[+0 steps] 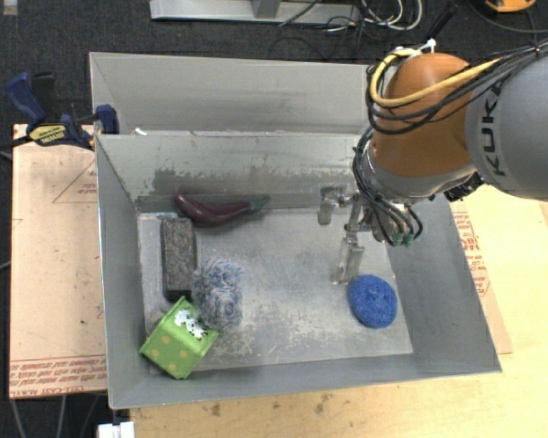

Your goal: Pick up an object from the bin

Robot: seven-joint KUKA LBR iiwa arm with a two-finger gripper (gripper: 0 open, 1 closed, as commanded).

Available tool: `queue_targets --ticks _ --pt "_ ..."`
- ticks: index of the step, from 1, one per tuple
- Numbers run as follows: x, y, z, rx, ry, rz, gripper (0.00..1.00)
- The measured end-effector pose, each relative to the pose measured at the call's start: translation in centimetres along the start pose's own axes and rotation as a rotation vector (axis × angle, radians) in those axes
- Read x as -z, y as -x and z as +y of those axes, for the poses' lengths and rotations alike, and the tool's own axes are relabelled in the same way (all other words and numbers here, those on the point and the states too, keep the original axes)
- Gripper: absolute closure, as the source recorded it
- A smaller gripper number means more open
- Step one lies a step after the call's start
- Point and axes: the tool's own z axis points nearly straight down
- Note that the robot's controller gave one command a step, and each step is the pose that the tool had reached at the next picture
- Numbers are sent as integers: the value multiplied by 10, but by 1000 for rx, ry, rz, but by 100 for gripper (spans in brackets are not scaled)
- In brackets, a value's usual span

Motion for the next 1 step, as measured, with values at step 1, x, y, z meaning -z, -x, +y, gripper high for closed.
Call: queue_targets --ticks 1 --pt "5 1 0 0 0 -7 0"
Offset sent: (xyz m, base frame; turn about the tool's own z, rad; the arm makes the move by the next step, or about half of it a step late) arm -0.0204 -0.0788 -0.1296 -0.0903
